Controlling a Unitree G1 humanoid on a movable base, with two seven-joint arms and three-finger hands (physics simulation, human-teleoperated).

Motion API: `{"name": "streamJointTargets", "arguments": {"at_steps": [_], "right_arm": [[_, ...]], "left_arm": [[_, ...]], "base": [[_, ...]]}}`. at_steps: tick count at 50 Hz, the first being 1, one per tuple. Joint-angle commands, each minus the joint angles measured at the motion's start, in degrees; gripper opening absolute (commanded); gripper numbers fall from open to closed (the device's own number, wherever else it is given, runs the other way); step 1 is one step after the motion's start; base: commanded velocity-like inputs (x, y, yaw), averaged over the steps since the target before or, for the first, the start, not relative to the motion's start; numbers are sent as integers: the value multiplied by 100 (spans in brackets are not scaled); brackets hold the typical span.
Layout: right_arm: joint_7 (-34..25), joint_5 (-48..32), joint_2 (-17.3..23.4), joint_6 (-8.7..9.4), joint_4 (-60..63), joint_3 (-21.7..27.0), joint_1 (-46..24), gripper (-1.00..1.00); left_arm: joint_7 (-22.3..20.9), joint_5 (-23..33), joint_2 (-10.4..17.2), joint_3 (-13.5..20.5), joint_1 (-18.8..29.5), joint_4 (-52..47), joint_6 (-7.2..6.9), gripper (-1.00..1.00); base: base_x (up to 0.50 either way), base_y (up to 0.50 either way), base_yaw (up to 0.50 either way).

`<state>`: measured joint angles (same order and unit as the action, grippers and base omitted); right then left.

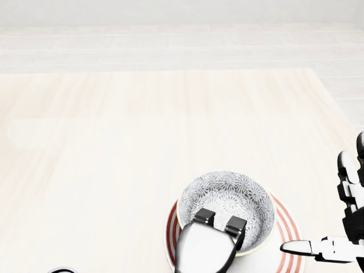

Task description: Put the bowl on the plate.

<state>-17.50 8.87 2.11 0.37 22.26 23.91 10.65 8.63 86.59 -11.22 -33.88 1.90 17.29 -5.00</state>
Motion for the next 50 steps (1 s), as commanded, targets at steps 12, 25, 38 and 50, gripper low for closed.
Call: {"name": "streamJointTargets", "arguments": {"at_steps": [12, 25, 38, 50], "right_arm": [[-11, 31, 17, -9, -14, 19, 2, 100], [9, -1, 28, -43, -109, -5, -46, 100], [-12, 54, 31, 6, 7, 47, 9, 100], [5, 46, 30, 6, -59, 46, -39, 100]], "left_arm": [[128, -102, -32, 79, 38, 20, 0, -100], [131, -69, -17, 29, -22, -29, 0, -65], [115, -51, 20, -120, -145, -189, 0, -6], [31, -81, 60, -110, -157, -337, 0, 33]], "base": [[0, 0, 0], [0, 0, 0], [0, 0, 0], [0, 0, 0]]}}
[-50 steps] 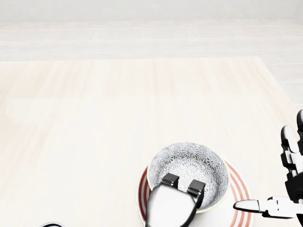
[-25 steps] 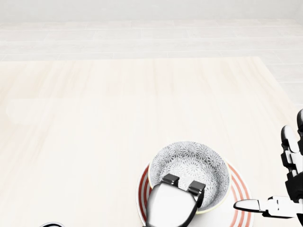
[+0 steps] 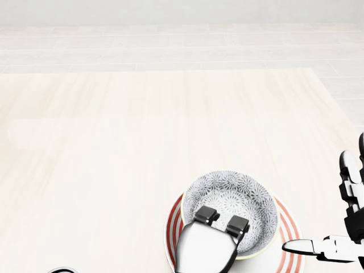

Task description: Put the bowl on the plate.

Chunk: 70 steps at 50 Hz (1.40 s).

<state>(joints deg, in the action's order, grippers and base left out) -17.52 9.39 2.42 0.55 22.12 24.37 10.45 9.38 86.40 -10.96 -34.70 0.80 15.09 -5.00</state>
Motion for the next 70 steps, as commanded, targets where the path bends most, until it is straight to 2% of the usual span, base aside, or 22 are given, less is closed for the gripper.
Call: {"name": "streamJointTargets", "arguments": {"at_steps": [1, 6, 9, 13, 32, 37, 53, 70], "right_arm": [[10, -9, 0, -17, -52, -3, -19, 100], [26, 5, 15, 16, -23, 1, -24, 100], [38, 9, 19, 45, 8, 8, -26, 100], [49, -3, 20, 61, 28, 8, -29, 100], [47, 24, 0, 176, 196, 48, -14, 100], [52, 24, -6, 211, 235, 30, -20, 100], [45, 26, -22, 224, 279, 29, 3, 100], [35, 30, -29, 215, 274, 48, 8, 100]], "left_arm": [[-36, -60, 36, -29, -46, -116, 0, 36], [-53, -55, 54, -45, -65, -158, 0, 63], [-88, -57, 68, -52, -81, -227, 0, 91], [-137, -58, 89, -67, -104, -332, 0, 100], [-247, -88, 241, -133, -250, -692, 0, 100], [-447, -76, 302, -169, -345, -1055, 0, 100], [-742, -107, 519, -272, -561, -1788, 0, 100], [-780, -116, 667, -363, -679, -2079, 0, 100]], "base": [[0, 0, 0], [0, 0, 0], [0, 0, 0], [0, 0, 0], [0, 0, 0], [0, 0, 0], [0, 0, 0], [0, 0, 0]]}}
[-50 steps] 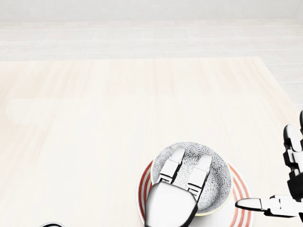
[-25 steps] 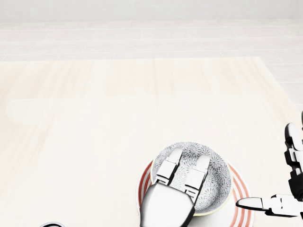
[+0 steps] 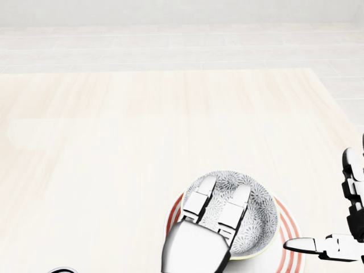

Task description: Put the bowl on the plate.

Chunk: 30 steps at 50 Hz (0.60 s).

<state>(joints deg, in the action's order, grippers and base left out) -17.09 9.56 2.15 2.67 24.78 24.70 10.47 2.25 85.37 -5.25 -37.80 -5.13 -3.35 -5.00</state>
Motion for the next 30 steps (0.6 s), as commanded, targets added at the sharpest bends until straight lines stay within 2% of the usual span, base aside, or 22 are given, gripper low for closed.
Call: {"name": "streamJointTargets", "arguments": {"at_steps": [1, 19, 30], "right_arm": [[-6, 7, -4, -1, 1, 13, 3, 100], [-16, 0, -3, -37, -46, 13, 4, 100], [-2, -9, 3, -12, -23, 10, -13, 100]], "left_arm": [[-68, -12, 99, -60, -93, -247, 0, 100], [-24, 38, 177, -238, -217, -369, 0, 100], [-21, 27, 186, -211, -169, -337, 0, 100]], "base": [[0, 0, 0], [0, 0, 0], [0, 0, 0]]}}
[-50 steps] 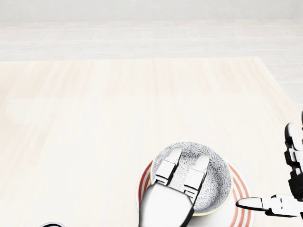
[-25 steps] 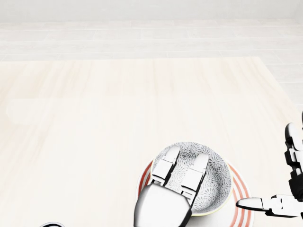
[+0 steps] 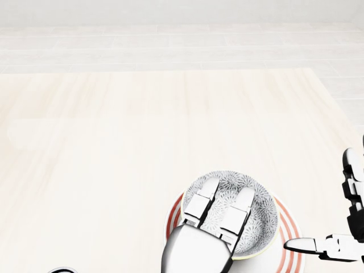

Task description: Put the bowl on the plate.

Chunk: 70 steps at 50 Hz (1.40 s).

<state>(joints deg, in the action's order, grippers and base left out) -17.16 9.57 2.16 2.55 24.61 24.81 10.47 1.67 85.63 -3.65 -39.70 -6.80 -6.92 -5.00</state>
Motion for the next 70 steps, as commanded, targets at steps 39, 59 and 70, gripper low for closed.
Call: {"name": "streamJointTargets", "arguments": {"at_steps": [39, 59, 70], "right_arm": [[-9, -33, -30, 7, 50, -30, 12, 100], [-27, -152, -165, 27, 318, -116, 183, 100], [-73, -109, -178, 39, 355, -55, 205, 100]], "left_arm": [[-1279, -385, 293, 875, 147, -1836, 0, 100], [-1717, -723, 451, 1608, -161, -2814, 0, 100], [-2263, -1030, 407, 2131, -51, -3415, 0, 100]], "base": [[0, 0, 0], [0, 0, 0], [0, 0, 0]]}}
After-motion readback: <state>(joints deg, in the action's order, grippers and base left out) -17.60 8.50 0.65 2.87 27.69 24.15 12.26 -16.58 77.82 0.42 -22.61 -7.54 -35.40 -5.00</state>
